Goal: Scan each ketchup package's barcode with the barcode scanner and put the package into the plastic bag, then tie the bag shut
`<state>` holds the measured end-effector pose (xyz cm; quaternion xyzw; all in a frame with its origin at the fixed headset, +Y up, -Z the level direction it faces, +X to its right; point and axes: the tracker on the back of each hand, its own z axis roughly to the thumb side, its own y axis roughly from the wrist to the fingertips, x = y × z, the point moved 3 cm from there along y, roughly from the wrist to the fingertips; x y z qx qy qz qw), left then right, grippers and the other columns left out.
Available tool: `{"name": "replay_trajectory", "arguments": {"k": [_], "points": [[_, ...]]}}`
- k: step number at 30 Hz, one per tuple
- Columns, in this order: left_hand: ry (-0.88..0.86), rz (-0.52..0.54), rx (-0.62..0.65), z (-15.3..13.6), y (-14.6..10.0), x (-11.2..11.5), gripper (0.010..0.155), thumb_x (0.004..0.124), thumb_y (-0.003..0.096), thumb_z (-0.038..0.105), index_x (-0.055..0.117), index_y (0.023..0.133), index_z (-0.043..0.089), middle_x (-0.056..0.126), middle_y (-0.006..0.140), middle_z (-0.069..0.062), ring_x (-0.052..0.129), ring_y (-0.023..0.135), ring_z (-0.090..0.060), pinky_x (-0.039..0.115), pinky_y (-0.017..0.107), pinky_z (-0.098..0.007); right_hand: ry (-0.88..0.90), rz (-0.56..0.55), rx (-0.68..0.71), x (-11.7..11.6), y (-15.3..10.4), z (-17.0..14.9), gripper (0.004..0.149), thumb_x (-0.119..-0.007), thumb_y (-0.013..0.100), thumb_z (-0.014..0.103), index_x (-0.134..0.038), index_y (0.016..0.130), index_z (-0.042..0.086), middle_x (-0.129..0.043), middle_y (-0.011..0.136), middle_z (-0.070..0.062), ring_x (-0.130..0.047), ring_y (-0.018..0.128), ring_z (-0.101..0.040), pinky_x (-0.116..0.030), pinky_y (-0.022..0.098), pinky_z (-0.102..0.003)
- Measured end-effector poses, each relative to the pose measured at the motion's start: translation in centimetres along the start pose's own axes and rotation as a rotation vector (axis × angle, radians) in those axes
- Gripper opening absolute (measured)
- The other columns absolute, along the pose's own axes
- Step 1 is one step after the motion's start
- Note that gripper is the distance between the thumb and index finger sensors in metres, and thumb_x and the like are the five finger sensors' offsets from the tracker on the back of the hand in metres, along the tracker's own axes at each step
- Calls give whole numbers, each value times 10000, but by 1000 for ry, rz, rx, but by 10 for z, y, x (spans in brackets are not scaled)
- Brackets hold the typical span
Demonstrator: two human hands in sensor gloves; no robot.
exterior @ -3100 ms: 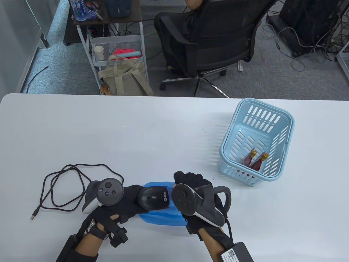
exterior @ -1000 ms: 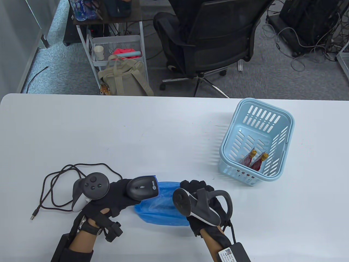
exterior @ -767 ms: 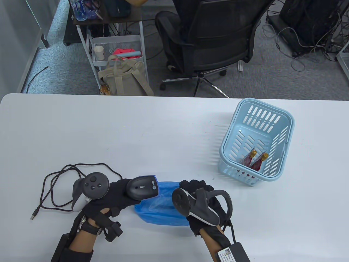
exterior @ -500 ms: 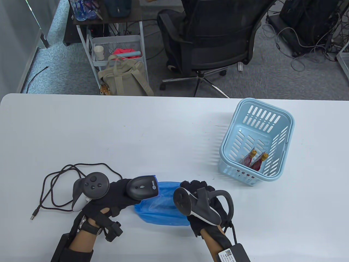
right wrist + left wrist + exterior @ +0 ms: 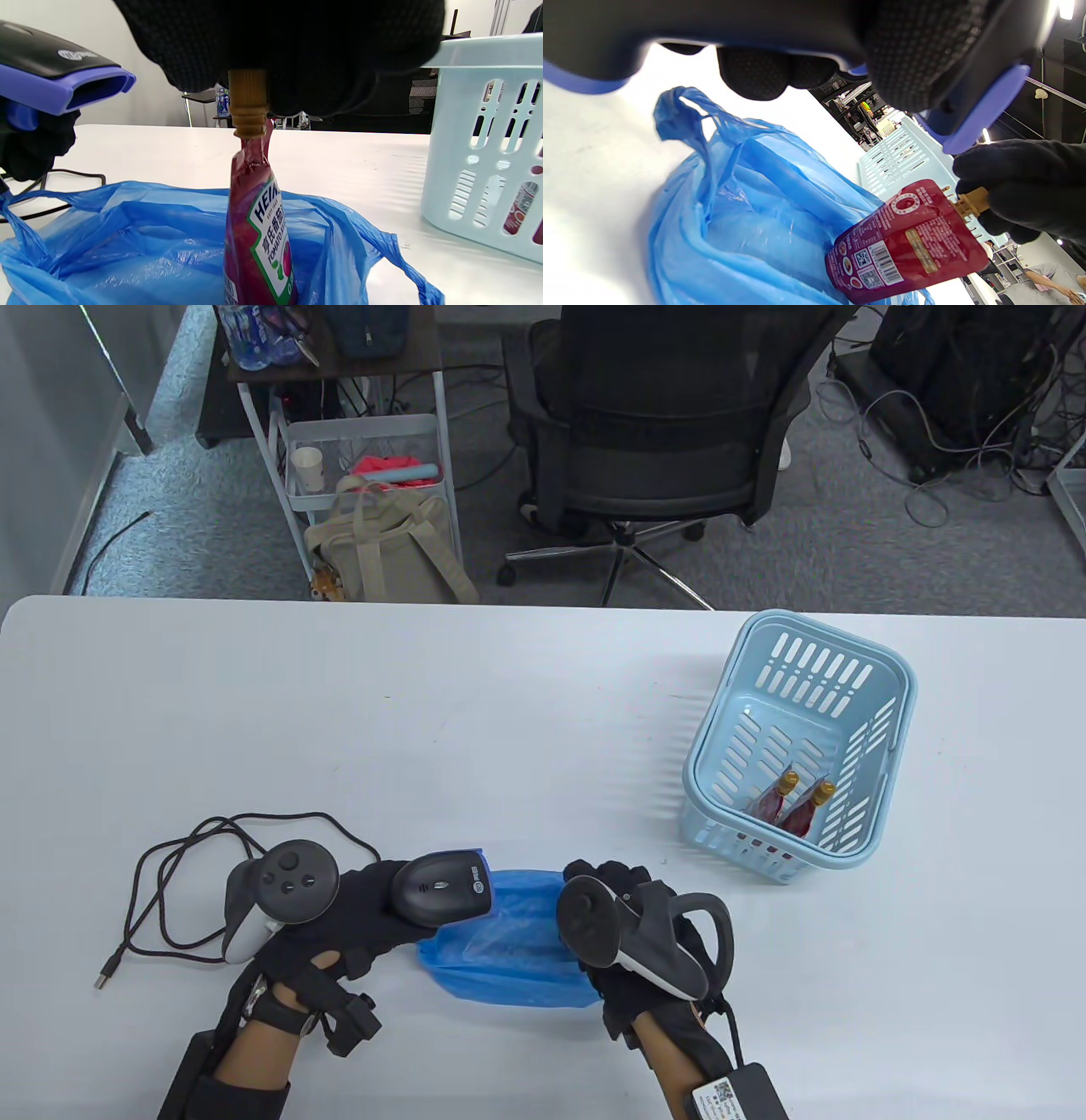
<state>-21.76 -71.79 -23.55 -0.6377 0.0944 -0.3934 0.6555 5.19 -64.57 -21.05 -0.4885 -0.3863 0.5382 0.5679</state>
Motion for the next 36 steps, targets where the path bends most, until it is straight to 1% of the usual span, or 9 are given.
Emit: {"name": "replay_trajectory", "arguments": {"k": [8, 13, 22, 24, 28, 32, 36], "points": [[1, 2, -4, -1, 0, -1, 511, 903, 432, 465, 833, 896, 264, 858, 891, -2, 965, 718, -302, 758, 618, -529, 51, -46, -21, 17, 1, -12, 514, -799, 515, 326, -719, 979, 123, -816, 910, -186, -862, 684, -387, -770, 475, -478], [0, 7, -8, -2, 0, -2, 512, 903, 432, 466, 832, 897, 262, 858, 890, -3, 964, 719, -302, 758, 619, -529, 75, -69, -67, 29, 3, -29, 514, -790, 519, 320, -711, 987, 122, -804, 925, -194, -852, 701, -398, -764, 489, -490], [-5, 16, -17, -4, -1, -5, 512, 904, 430, 465, 833, 896, 263, 859, 890, -2, 964, 719, -302, 757, 619, -529, 117, -98, -222, 59, 8, -81, 514, -777, 526, 270, -686, 1008, 119, -744, 984, -218, -807, 764, -431, -734, 533, -525], [-3, 18, -20, -4, -1, -6, 512, 903, 431, 465, 833, 896, 262, 858, 890, -2, 965, 718, -302, 758, 618, -529, 127, -85, -279, 67, 11, -97, 517, -769, 529, 257, -674, 1018, 120, -726, 1000, -221, -796, 779, -436, -728, 542, -530], [-3, 22, -24, -5, -1, -7, 512, 904, 431, 465, 833, 896, 262, 858, 891, -2, 964, 719, -302, 756, 620, -529, 143, -72, -377, 77, 16, -123, 529, -760, 534, 239, -650, 1037, 119, -684, 1035, -232, -770, 806, -452, -712, 557, -541], [-4, 26, -31, -6, -2, -8, 511, 904, 432, 464, 833, 896, 262, 859, 890, -2, 964, 719, -302, 757, 619, -529, 147, -58, -459, 76, 24, -145, 539, -759, 534, 234, -637, 1047, 121, -663, 1055, -230, -766, 814, -454, -711, 558, -542], [-2, 28, -38, -8, -2, -9, 512, 904, 431, 465, 833, 896, 263, 858, 891, -1, 964, 720, -303, 757, 619, -529, 162, -12, -535, 63, 35, -162, 569, -760, 536, 237, -600, 1070, 125, -609, 1089, -237, -770, 809, -448, -713, 555, -539]]}}
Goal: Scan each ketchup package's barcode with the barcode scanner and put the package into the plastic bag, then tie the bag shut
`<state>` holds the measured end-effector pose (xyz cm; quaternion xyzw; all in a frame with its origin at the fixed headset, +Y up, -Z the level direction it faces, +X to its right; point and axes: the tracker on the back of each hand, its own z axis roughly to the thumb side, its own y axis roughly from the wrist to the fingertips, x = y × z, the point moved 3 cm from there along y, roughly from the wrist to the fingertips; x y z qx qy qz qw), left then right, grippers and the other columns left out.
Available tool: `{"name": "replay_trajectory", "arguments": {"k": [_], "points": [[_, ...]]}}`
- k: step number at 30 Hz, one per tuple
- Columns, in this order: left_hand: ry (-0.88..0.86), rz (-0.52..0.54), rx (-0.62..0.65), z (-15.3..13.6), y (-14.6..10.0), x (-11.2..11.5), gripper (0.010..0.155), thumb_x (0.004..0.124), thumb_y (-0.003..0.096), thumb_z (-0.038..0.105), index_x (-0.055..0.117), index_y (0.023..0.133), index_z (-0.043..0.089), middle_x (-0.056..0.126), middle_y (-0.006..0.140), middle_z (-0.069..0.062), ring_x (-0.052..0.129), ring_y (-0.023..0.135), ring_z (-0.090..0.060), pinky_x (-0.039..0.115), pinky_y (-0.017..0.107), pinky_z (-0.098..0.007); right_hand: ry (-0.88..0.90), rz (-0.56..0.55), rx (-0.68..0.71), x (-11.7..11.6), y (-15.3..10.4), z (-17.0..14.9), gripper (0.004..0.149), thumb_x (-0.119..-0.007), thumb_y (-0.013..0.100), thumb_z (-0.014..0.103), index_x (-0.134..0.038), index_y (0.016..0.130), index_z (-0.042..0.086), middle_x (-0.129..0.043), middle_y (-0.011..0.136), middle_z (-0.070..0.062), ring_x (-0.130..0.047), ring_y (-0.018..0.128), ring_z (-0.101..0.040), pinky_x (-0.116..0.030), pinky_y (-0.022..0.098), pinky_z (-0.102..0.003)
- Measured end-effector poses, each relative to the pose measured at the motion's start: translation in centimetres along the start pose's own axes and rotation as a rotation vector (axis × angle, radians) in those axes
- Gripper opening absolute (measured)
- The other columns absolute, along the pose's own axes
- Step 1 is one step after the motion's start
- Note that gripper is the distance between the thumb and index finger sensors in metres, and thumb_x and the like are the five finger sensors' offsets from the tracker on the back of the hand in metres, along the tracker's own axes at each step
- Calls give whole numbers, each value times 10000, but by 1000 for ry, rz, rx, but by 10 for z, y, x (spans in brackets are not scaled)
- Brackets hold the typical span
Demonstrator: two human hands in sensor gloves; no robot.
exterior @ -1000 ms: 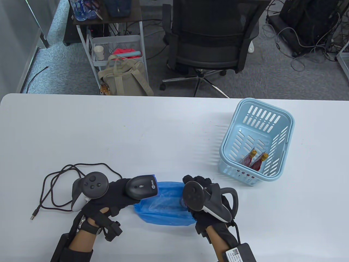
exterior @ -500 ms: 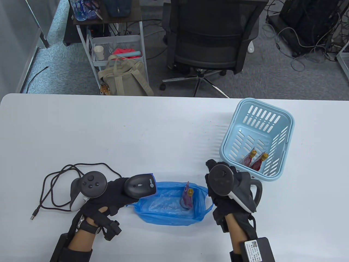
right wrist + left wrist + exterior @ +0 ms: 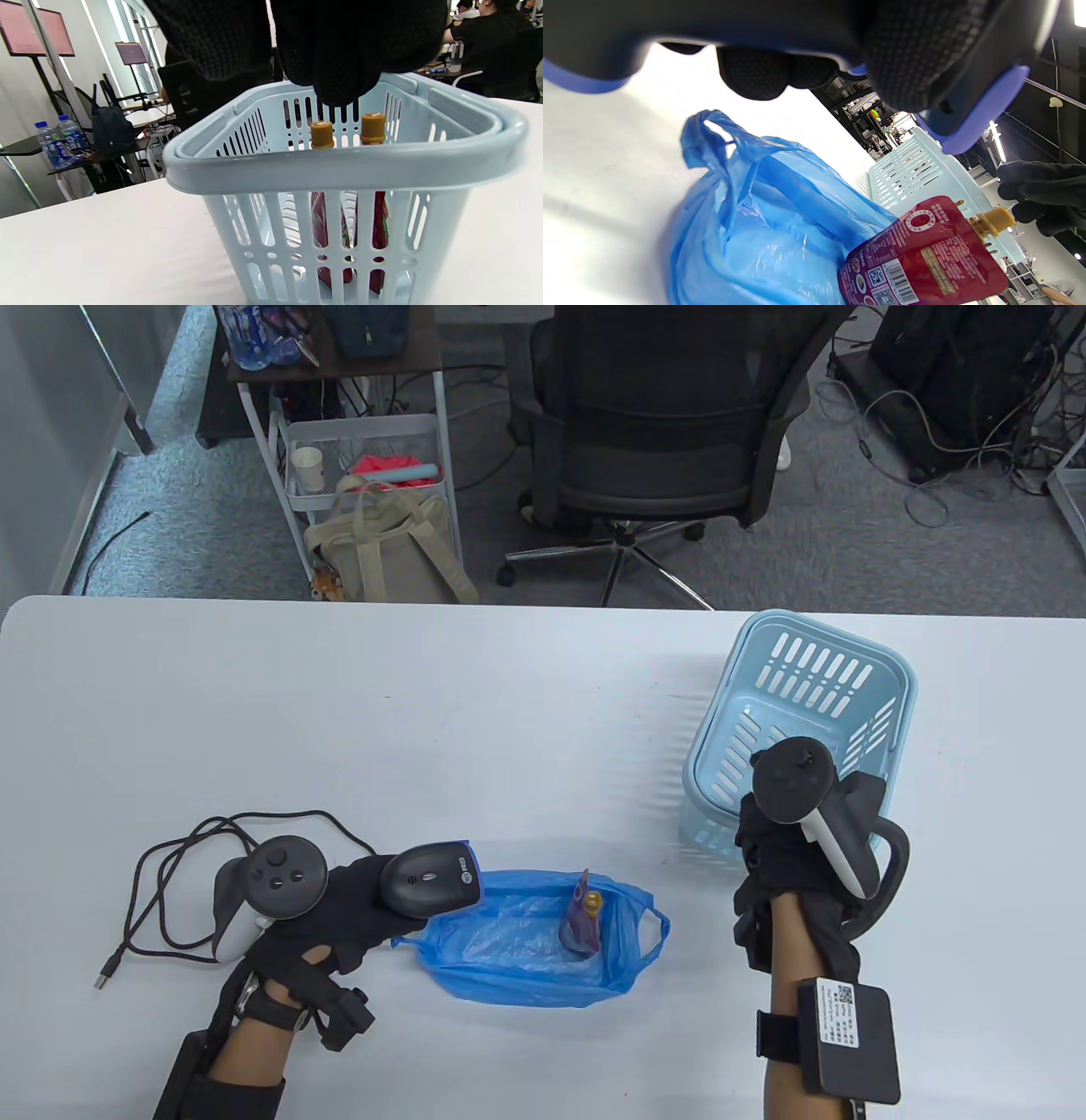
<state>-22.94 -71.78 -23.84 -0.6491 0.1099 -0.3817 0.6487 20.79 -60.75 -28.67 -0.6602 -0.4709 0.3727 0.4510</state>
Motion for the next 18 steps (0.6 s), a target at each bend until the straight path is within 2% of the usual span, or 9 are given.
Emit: {"name": "replay_trajectory", "arguments": {"k": [9, 13, 18], "points": [[2, 0, -13, -2, 0, -1, 512, 905, 430, 464, 834, 896, 262, 859, 890, -3, 964, 719, -304, 756, 619, -530, -86, 42, -120, -22, 30, -11, 605, -760, 538, 249, -553, 1092, 123, -555, 1108, -251, -782, 792, -433, -722, 546, -525], [4, 1, -19, -3, 0, -1, 513, 905, 431, 464, 833, 897, 263, 859, 890, -2, 963, 720, -303, 755, 621, -529, -116, 68, -142, -29, 37, -11, 601, -757, 539, 250, -556, 1089, 114, -577, 1102, -239, -790, 783, -423, -724, 541, -519], [5, 1, -23, -3, 1, -1, 512, 904, 432, 464, 833, 897, 261, 858, 892, -3, 962, 721, -304, 755, 621, -530, -128, 51, -148, -33, 42, -9, 578, -759, 538, 244, -581, 1073, 118, -623, 1068, -237, -802, 760, -411, -731, 531, -510]]}}
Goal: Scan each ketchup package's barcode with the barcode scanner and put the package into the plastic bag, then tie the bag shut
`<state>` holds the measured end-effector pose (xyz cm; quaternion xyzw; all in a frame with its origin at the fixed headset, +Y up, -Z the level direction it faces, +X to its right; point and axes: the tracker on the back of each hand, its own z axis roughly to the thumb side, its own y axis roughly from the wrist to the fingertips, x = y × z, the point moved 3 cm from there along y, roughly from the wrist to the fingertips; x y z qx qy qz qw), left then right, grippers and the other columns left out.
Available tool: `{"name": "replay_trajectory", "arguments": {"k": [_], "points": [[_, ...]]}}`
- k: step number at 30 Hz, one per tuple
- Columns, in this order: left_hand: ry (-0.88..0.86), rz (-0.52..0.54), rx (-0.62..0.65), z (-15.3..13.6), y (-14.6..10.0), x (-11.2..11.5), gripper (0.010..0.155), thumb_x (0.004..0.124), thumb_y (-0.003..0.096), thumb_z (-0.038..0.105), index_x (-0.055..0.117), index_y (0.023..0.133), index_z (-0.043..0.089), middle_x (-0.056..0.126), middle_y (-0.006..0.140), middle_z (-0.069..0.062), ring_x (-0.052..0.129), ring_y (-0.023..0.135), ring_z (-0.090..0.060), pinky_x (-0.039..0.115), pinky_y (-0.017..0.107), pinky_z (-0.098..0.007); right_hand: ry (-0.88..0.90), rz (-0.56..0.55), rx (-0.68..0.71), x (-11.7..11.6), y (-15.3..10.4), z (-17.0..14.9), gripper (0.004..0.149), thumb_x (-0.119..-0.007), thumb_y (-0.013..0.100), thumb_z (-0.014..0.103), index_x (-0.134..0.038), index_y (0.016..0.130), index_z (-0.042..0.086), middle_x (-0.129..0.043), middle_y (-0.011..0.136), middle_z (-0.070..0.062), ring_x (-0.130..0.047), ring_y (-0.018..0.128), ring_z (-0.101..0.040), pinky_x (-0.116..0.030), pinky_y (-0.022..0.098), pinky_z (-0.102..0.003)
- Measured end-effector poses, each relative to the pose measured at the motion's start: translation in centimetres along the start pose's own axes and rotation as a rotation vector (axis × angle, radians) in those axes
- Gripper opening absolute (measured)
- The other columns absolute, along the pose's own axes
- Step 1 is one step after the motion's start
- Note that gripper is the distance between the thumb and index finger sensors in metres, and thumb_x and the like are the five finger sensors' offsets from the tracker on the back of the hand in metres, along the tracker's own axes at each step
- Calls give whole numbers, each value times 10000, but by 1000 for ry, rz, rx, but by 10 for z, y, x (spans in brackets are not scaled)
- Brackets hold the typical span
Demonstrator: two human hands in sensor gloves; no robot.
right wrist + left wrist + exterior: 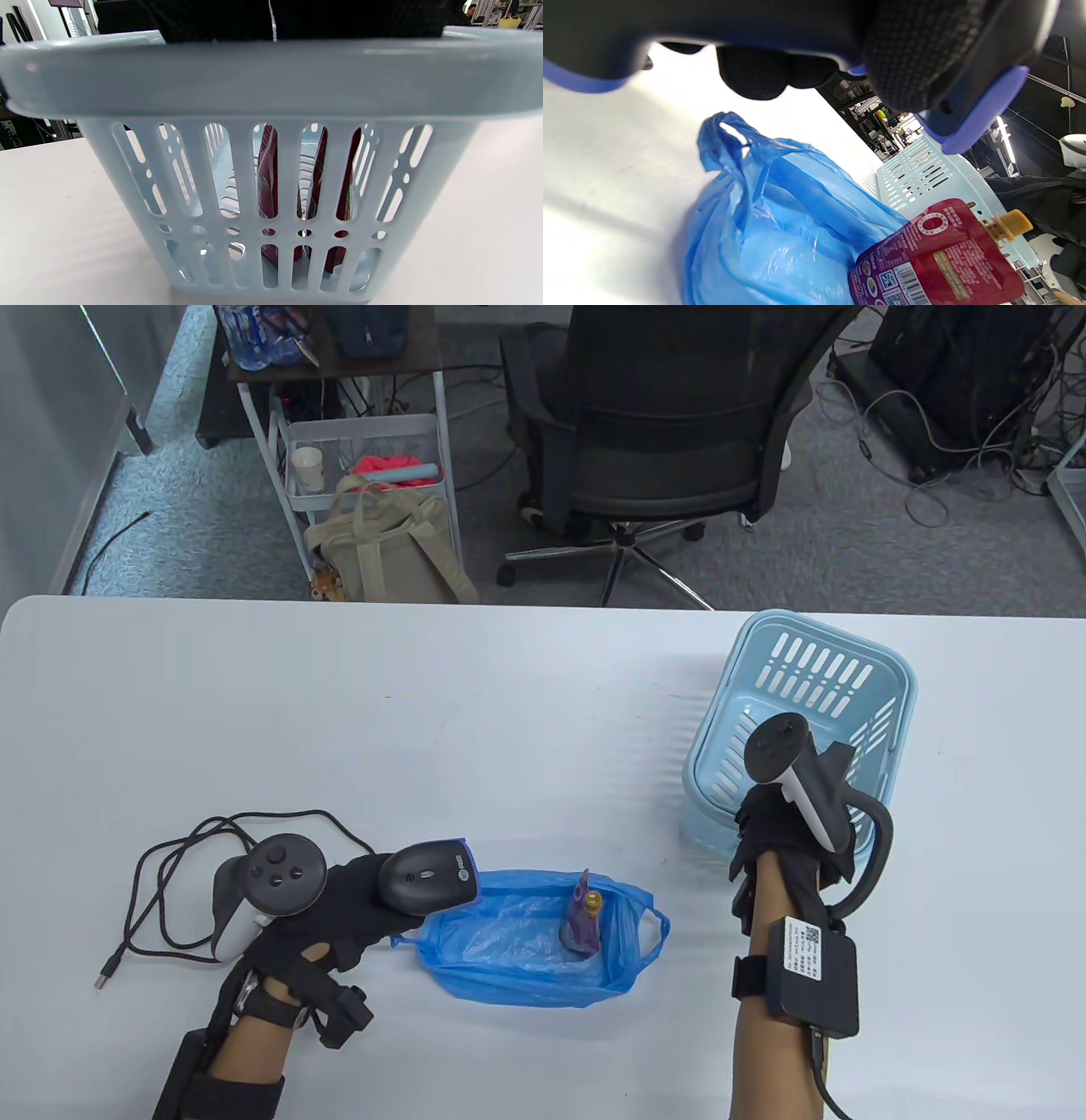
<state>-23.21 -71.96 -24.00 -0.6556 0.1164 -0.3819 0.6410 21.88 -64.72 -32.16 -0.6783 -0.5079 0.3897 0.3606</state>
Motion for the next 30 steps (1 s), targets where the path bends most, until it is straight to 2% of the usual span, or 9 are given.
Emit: {"name": "replay_trajectory", "arguments": {"k": [5, 15, 20, 25, 30], "points": [[2, 1, 1, 0, 0, 0, 513, 904, 431, 464, 833, 897, 262, 858, 891, -2, 962, 721, -304, 755, 621, -530, -16, -25, -17, 0, 6, 1, 526, -770, 532, 243, -639, 1032, 143, -703, 1000, -214, -825, 731, -382, -746, 514, -489], [-5, 6, 3, -1, 0, -1, 513, 905, 431, 464, 832, 897, 263, 858, 892, -2, 962, 722, -304, 755, 621, -530, 36, 15, -35, -9, 14, 2, 462, -772, 531, 203, -696, 984, 158, -806, 919, -174, -873, 676, -364, -774, 474, -468], [-8, 6, 6, -1, 0, -2, 512, 905, 430, 463, 834, 896, 264, 859, 891, -3, 964, 720, -302, 756, 620, -529, 25, -62, -40, -7, 14, 1, 447, -784, 517, 180, -723, 958, 139, -831, 884, -193, -885, 656, -368, -785, 460, -460], [-13, 7, 6, -2, 0, -2, 512, 905, 431, 463, 833, 897, 262, 857, 892, -2, 962, 722, -302, 755, 621, -530, 56, -84, -37, -4, 11, -3, 440, -785, 513, 178, -728, 947, 135, -839, 869, -193, -888, 649, -366, -787, 454, -458], [-15, 7, 6, -2, 0, -2, 513, 905, 431, 464, 833, 897, 263, 858, 891, -3, 963, 720, -304, 755, 621, -530, 80, -131, -8, 11, 1, -1, 436, -789, 510, 182, -734, 941, 142, -839, 867, -186, -889, 650, -359, -785, 455, -460]]}}
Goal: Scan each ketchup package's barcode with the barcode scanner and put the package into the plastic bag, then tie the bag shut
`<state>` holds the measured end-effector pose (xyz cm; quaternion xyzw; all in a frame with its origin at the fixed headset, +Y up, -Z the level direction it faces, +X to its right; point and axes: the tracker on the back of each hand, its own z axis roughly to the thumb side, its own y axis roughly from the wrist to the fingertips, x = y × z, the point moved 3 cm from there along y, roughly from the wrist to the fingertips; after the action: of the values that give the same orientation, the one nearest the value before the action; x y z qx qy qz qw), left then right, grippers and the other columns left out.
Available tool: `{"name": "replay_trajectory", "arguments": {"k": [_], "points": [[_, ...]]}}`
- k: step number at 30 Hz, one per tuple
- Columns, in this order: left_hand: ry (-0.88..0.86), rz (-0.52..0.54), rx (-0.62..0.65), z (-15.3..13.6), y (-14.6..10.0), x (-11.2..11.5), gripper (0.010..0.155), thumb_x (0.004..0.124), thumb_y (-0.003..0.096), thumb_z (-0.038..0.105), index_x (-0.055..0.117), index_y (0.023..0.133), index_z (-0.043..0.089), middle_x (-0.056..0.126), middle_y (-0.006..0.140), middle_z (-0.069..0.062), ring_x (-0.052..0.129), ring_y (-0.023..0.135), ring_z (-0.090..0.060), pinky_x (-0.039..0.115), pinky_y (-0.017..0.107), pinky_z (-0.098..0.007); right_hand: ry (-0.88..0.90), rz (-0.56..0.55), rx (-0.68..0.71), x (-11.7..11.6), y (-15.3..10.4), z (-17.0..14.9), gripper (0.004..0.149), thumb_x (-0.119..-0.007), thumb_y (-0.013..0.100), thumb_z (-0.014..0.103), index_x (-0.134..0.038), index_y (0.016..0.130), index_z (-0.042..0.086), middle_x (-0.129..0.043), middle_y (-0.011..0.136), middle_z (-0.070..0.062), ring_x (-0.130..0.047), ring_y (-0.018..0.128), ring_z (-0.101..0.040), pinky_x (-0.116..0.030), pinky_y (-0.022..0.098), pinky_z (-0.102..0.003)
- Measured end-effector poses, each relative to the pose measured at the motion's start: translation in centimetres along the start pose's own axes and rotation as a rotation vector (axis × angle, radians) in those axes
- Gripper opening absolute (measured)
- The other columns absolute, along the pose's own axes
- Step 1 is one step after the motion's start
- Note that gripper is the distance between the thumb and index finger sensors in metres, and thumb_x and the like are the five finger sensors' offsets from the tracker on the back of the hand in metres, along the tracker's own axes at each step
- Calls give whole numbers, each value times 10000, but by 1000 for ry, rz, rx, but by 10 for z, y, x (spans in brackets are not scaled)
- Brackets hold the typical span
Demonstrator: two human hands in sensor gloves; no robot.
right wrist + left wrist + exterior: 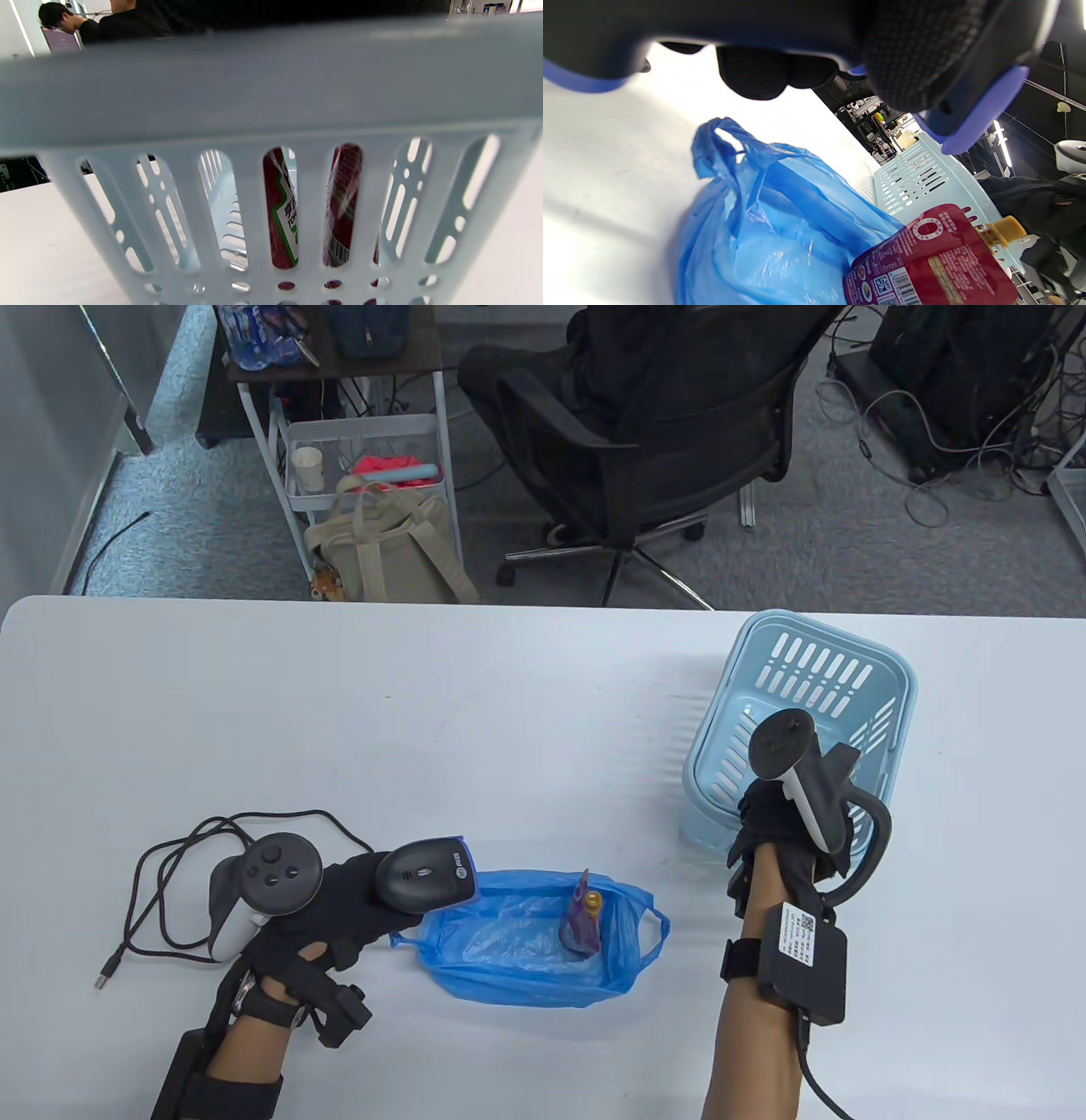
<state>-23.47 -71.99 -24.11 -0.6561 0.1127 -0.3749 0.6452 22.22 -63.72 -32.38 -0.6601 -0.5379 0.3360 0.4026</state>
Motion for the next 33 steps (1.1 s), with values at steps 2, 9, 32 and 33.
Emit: {"name": "replay_trajectory", "arguments": {"k": [2, 9, 32, 33], "points": [[-2, 0, 4, 0, 0, 0, 512, 905, 431, 464, 834, 896, 262, 858, 891, -2, 963, 721, -303, 755, 621, -529, 16, -24, 16, 9, -5, 2, 437, -790, 509, 183, -735, 941, 143, -839, 866, -184, -888, 652, -359, -785, 455, -461], [-18, 5, 15, 1, -1, -2, 513, 905, 431, 464, 832, 897, 263, 857, 892, -3, 962, 721, -303, 755, 621, -529, 60, -93, 64, 41, -22, 7, 435, -792, 509, 184, -736, 938, 145, -841, 859, -187, -887, 651, -361, -784, 455, -463], [-26, 9, 31, 1, -2, -3, 513, 904, 431, 465, 832, 897, 262, 858, 891, -3, 963, 720, -304, 756, 619, -530, 99, -277, 411, 107, -108, 69, 438, -787, 512, 191, -738, 943, 131, -846, 841, -201, -882, 647, -368, -780, 451, -466], [-28, 8, 32, 1, -2, -3, 512, 904, 431, 465, 833, 896, 262, 858, 891, -2, 963, 720, -303, 756, 619, -529, 100, -275, 428, 107, -111, 73, 438, -786, 512, 191, -739, 943, 129, -846, 840, -202, -883, 646, -368, -781, 451, -465]]}}
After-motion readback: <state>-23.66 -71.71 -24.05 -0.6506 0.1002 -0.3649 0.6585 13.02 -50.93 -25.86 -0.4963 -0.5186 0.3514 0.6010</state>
